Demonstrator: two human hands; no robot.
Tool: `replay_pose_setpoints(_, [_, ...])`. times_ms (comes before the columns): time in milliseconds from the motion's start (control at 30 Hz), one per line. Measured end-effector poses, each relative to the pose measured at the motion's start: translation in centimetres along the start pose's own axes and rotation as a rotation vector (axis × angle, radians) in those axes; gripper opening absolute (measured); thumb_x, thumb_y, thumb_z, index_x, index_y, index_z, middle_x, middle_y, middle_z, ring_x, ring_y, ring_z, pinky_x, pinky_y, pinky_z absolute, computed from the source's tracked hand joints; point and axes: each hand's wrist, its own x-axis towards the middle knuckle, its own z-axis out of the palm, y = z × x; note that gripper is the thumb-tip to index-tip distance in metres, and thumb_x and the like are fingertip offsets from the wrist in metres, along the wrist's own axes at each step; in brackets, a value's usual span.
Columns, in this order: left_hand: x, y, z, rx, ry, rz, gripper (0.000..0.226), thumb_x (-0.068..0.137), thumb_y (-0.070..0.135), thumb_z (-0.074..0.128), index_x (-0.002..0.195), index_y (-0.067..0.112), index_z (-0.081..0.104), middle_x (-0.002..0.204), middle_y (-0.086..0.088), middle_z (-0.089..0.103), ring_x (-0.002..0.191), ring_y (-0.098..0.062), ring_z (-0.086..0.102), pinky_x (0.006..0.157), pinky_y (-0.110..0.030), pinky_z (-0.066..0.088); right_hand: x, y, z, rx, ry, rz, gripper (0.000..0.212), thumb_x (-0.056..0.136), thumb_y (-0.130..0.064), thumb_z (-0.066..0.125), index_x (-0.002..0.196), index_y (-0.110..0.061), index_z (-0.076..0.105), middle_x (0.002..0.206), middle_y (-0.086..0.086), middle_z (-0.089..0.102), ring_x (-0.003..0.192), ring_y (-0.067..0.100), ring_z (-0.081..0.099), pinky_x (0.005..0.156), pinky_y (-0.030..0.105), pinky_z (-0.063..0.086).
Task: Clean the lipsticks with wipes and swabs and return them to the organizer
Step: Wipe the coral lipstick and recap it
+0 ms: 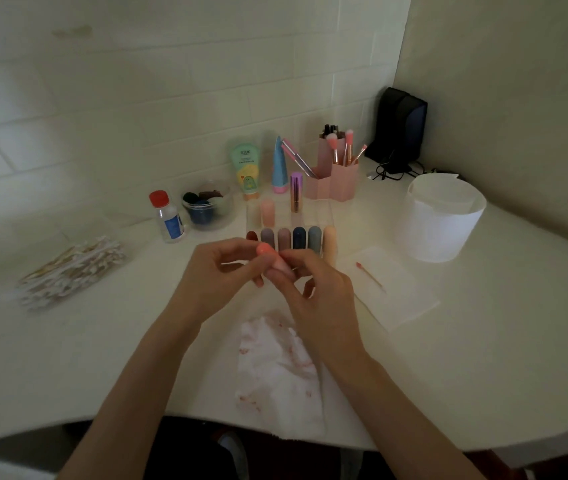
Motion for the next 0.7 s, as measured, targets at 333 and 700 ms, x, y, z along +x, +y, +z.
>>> replay_pose_setpoints(333, [-2.3,-1.6,0.9,-0.170,0.265,-0.038,0.019,0.082,0.027,0.080,0.099,0.018,0.081,0.075,0.004,0.076,0.063,-0.007,0.064,0.066,-0.014,0.051,-0.1,0.2,0.8,-0.089,-0.020,-0.123,0.034,0.093,-0.043,0.068,0.115,-0.019,0.075,0.101,-0.009,0.076,0.086,0.004,0.066,0.081,0.018,0.054])
replay_pose_setpoints(700, [-3.0,-2.7,1.1,-0.196,0.283,-0.037,0.027,0.084,0.037,0.068,0.104,0.021,0.077,0.069,0.003,0.073,0.061,-0.003,0.063,0.064,-0.011,0.049,-0.3,0.2,0.8,-0.058,-0.087,-0.074,0.035,0.093,-0.044,0.067,0.113,-0.016,0.074,0.094,-0.006,0.076,0.083,0.007,0.070,0.081,0.022,0.058])
